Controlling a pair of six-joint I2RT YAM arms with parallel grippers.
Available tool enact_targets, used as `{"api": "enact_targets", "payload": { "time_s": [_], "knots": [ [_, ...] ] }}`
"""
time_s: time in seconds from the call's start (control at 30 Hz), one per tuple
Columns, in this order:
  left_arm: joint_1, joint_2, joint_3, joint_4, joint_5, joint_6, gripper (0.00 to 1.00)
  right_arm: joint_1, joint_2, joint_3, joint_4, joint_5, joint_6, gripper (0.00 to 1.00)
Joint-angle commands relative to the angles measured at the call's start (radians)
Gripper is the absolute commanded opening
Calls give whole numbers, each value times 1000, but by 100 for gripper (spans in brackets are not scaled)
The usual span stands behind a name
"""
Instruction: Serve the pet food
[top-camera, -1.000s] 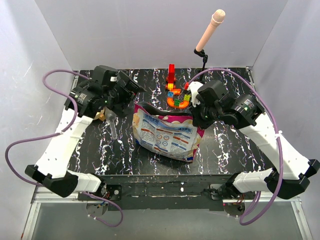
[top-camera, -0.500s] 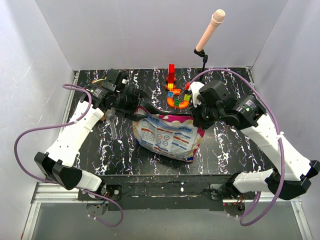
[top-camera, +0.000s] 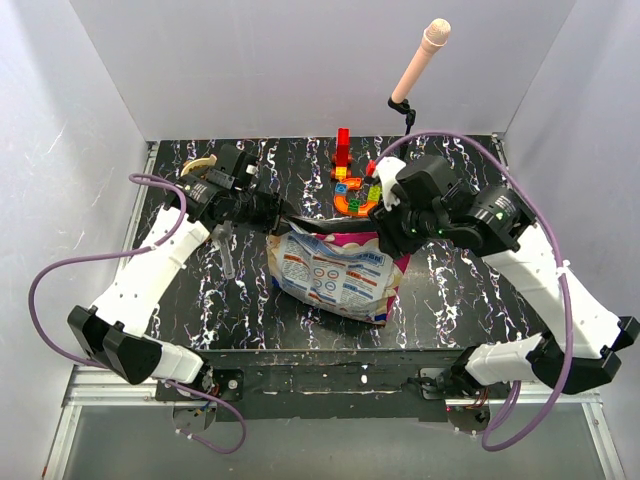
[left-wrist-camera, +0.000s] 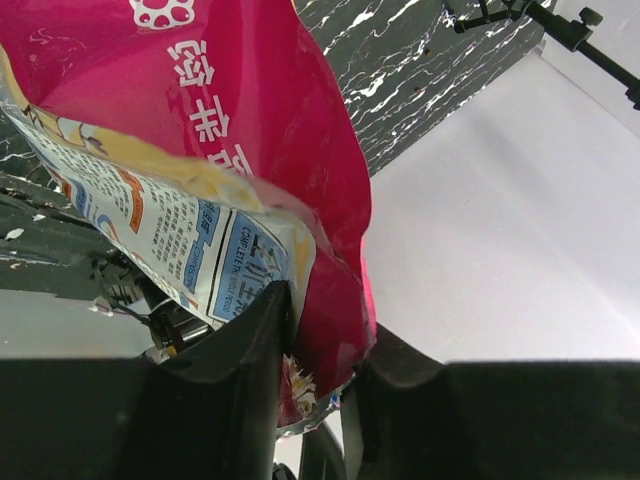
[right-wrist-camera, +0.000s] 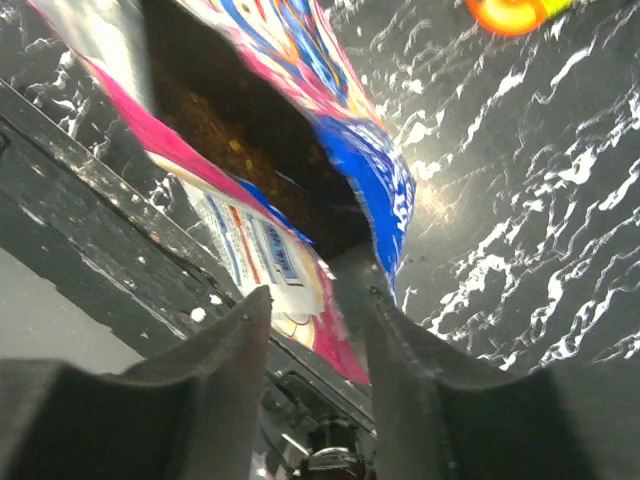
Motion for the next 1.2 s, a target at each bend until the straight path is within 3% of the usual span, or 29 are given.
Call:
{"api": "enact_targets", "payload": {
  "time_s": [0.0,0.07,0.23,0.33,0.43,0.7,0.93,1.0,1.07,1.17],
  "knots": [
    [-3,-51,-30,51,-30,1,19,72,34,195,4,80,-40,62],
    [-2,-56,-41,65,-21,0,13,121,75,273,4,111,-64,71],
    [0,-54,-16,51,-16,3,10,230,138,292,117,131,-219,77],
    [7,-65,-12,53,-16,4,4,230,138,214,229,18,-317,79],
    [12,-71,-15,54,-10,-6,0,222,124,114,389,-36,-379,92],
    [14,-88,-13,-18,24,-60,0,217,270,142,406,-97,-440,89],
    [18,-73,20,-93,68,-157,0,231,286,77,443,218,-485,63],
    [20,-60,51,-116,51,-149,0,234,266,68,431,271,-486,46],
    [21,-56,71,-142,50,-151,0,236,255,57,398,255,-496,38],
    [21,-51,80,-138,45,-149,0,239,255,46,383,269,-488,5]
  ]
}}
